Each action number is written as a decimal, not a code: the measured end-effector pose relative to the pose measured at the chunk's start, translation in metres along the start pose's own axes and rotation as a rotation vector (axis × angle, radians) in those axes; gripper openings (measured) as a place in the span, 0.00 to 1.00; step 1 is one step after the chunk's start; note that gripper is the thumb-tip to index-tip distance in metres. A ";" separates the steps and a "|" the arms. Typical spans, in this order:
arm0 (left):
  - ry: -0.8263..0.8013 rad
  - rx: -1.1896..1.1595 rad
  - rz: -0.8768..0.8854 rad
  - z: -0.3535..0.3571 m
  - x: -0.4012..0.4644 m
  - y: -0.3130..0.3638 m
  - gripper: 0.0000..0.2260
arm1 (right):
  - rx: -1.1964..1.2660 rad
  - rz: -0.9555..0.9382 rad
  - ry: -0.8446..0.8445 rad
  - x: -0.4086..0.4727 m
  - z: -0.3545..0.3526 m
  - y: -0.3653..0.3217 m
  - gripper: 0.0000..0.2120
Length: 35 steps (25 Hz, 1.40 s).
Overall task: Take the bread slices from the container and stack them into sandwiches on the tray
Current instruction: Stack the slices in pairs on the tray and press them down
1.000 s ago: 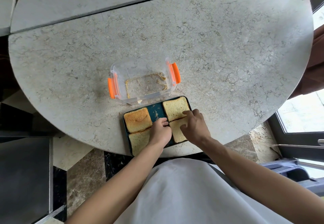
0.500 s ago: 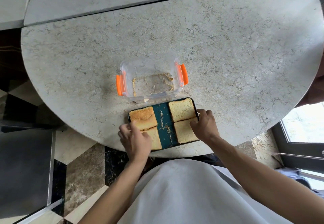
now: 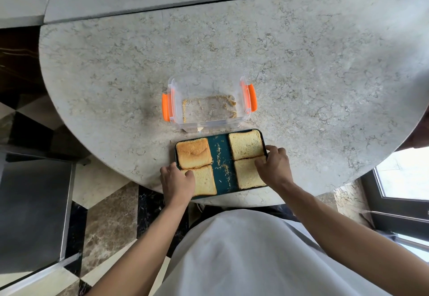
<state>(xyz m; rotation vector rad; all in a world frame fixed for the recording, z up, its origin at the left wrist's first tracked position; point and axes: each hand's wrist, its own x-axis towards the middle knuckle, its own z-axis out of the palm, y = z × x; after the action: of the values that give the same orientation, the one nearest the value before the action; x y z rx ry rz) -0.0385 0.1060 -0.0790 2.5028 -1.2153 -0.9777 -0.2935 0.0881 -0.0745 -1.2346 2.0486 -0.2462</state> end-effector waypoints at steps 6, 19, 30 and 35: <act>0.005 0.016 0.008 -0.003 0.005 -0.003 0.25 | 0.009 0.006 -0.001 -0.004 0.008 -0.001 0.25; -0.064 0.323 0.579 0.012 -0.006 0.012 0.33 | -0.379 -0.440 -0.049 -0.007 0.016 -0.014 0.33; 0.000 0.675 0.641 0.021 0.020 -0.006 0.35 | -0.763 -0.622 -0.109 0.005 0.040 -0.008 0.33; -0.008 0.686 0.755 0.026 0.027 0.014 0.35 | -0.742 -0.532 -0.072 0.010 0.044 -0.011 0.35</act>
<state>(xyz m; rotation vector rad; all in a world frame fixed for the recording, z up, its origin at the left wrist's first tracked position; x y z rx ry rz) -0.0518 0.0798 -0.1062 2.0449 -2.5496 -0.4023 -0.2591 0.0830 -0.1057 -2.1950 1.7531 0.3530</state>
